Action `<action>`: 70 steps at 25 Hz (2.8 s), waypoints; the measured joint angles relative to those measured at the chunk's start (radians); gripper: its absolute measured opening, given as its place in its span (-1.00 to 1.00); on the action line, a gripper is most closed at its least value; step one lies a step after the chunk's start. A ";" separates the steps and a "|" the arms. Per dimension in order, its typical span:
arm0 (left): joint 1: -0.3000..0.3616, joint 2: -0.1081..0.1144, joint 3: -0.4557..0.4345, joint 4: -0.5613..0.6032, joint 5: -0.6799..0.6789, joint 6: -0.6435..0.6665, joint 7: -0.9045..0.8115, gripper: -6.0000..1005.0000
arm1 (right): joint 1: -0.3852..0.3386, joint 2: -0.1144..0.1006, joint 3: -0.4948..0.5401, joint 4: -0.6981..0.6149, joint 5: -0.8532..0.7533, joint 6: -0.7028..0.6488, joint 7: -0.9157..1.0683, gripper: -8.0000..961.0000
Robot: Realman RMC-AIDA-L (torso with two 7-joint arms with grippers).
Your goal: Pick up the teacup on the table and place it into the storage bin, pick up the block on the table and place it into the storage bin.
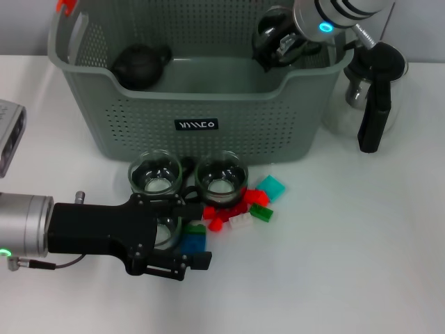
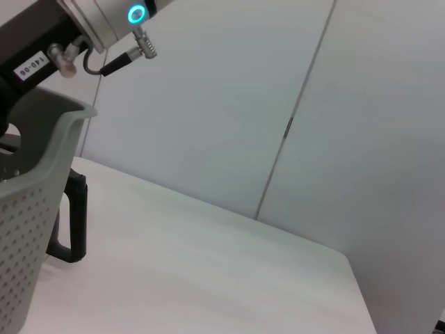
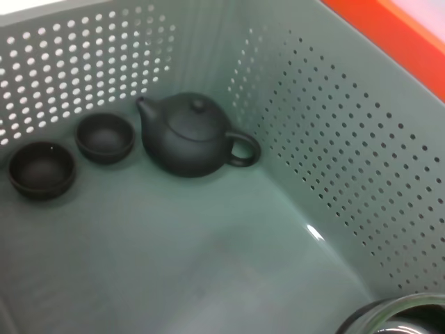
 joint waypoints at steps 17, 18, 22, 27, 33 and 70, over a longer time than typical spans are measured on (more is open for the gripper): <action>0.000 0.000 0.000 0.000 0.002 0.000 0.001 0.60 | -0.002 0.006 -0.072 0.043 0.064 0.084 -0.002 -0.86; 0.000 0.000 0.000 0.000 0.002 0.000 0.001 0.60 | -0.003 0.006 -0.074 0.046 0.066 0.090 -0.002 -0.87; 0.000 0.000 0.000 0.000 0.004 0.000 0.002 0.60 | -0.003 0.006 -0.077 0.058 0.068 0.109 -0.002 -0.87; 0.000 0.000 0.000 0.000 0.005 0.000 0.002 0.60 | -0.005 0.006 -0.077 0.075 0.068 0.138 -0.003 -0.87; 0.000 0.000 0.000 0.000 0.004 0.000 0.002 0.59 | -0.007 0.006 -0.080 0.089 0.068 0.158 -0.005 -0.87; 0.006 0.000 -0.003 0.000 0.003 0.000 0.001 0.58 | -0.135 -0.005 -0.060 -0.345 0.229 -0.035 -0.091 0.44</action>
